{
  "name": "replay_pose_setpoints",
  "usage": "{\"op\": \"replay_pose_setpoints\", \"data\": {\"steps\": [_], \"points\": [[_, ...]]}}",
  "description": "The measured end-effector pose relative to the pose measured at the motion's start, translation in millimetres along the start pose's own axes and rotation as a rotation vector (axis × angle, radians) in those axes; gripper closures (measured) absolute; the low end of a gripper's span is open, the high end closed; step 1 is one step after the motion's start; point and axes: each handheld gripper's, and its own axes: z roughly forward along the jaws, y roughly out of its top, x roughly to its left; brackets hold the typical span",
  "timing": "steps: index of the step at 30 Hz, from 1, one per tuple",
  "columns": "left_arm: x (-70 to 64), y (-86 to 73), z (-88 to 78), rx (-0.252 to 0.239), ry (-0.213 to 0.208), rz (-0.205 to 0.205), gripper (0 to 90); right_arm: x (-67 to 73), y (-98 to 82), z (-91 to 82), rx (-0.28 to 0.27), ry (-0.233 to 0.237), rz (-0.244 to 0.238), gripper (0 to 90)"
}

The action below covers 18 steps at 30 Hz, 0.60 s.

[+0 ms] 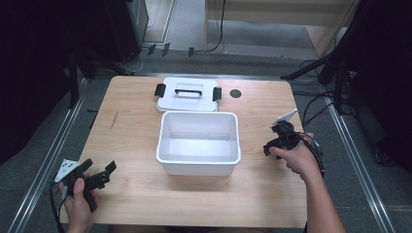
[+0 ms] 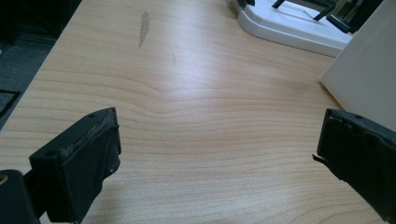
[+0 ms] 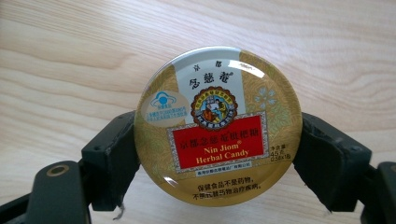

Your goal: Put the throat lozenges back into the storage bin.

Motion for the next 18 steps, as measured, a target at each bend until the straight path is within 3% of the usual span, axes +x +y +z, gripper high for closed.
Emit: {"op": "replay_pose_setpoints", "data": {"steps": [4,10,18], "points": [[-0.1,0.0,0.0,0.000,0.000,0.001,0.3,9.3,3.8,-12.0,-0.017,0.018,-0.052,20.4],[0.0,0.0,0.1,0.001,-0.001,0.000,0.3,31.7,10.1,-30.2,-0.034,0.006,-0.215,20.4],[-0.1,0.0,0.1,0.001,-0.002,0.001,0.3,53.2,17.2,-51.9,-0.053,0.001,-0.314,20.5]]}}
